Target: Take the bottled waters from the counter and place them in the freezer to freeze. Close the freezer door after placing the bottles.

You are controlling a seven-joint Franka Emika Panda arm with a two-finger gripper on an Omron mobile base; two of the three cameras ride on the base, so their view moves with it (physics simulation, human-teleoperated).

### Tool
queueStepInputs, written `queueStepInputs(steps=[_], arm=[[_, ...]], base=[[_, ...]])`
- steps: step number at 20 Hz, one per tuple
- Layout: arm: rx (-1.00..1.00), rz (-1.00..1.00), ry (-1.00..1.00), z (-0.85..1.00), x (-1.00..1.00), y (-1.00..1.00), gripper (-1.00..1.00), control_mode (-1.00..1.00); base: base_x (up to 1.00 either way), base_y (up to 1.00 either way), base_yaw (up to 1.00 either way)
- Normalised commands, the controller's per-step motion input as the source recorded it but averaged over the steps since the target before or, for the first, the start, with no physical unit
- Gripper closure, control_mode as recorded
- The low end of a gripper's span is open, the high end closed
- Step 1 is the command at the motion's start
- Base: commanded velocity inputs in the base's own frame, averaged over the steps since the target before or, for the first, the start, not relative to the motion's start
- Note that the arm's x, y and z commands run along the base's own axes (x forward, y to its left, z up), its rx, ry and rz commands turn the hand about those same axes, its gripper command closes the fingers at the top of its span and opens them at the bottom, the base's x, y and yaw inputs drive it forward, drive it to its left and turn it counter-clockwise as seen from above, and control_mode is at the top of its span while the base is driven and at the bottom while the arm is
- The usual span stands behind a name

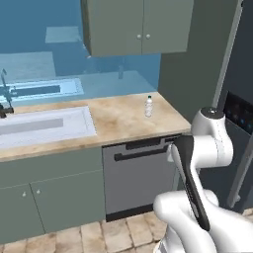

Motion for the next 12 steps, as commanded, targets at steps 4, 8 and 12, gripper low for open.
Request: queueStepInputs(steps=[4,8,12], arm=[[0.0,0.0,0.0,0.0,0.0,0.0,-1.0,1.0],[0.0,0.0,0.0,0.0,0.0,0.0,-1.0,1.0],[0.0,0.0,0.0,0.0,0.0,0.0,-1.0,1.0]], base=[[0.56,0.47,-0.18],[0.56,0.46,-0.19],[0.34,0.5,-0.13]])
